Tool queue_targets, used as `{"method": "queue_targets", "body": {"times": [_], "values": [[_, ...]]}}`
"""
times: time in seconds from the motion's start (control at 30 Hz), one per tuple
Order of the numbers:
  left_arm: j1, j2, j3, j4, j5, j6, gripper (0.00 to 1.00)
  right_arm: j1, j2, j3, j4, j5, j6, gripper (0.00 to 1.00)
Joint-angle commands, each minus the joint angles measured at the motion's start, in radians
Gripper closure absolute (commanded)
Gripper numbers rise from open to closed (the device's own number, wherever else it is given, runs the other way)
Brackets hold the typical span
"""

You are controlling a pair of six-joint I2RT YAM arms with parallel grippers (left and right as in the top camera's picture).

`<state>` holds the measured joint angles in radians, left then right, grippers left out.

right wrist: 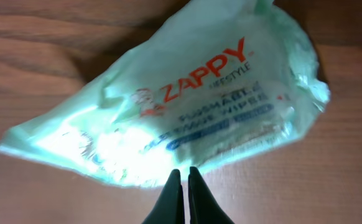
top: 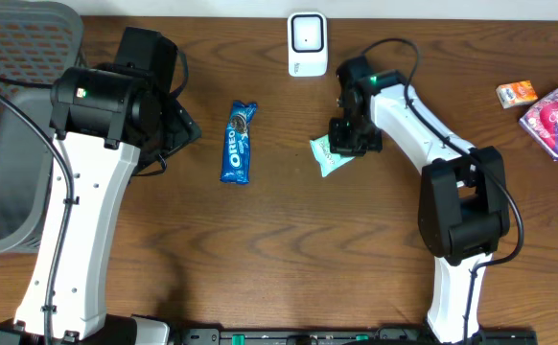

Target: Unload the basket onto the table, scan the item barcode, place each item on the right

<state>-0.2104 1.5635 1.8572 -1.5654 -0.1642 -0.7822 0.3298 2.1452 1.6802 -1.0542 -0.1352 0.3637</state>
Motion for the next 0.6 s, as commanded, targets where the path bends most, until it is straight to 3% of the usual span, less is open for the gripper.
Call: {"method": "queue_targets", "body": {"times": [0.0,0.07,0.17,0.2,0.3,0.47,0.57], "values": [[0.003,0.001,-0.002,-0.004,-0.020,-0.005,0.02,0.005,0.003,0.092,-0.021,-0.004,-0.015,0.98],[0.003,0.001,-0.002,-0.004,-0.020,-0.005,0.02,0.004,0.003,0.121,-0.009,0.002,-0.077,0.92],[0.003,0.001,-0.002,-0.004,-0.020,-0.005,0.02,-0.001,0.003,0.137,0.037,0.093,-0.144,0.69],[0.003,0.001,-0.002,-0.004,-0.020,-0.005,0.02,-0.005,0.003,0.137,0.050,0.152,-0.143,0.67],[0.003,0.001,-0.002,-0.004,-0.020,-0.005,0.02,-0.025,0.007,0.120,0.068,0.255,-0.103,0.70],[0.003,0.001,-0.002,-0.004,-0.020,-0.005,0.02,-0.054,0.010,0.050,0.114,0.199,-0.089,0.79],[0.003,0.001,-0.002,-0.004,-0.020,-0.005,0.02,-0.061,0.010,-0.009,0.154,0.180,-0.071,0.80]]}}
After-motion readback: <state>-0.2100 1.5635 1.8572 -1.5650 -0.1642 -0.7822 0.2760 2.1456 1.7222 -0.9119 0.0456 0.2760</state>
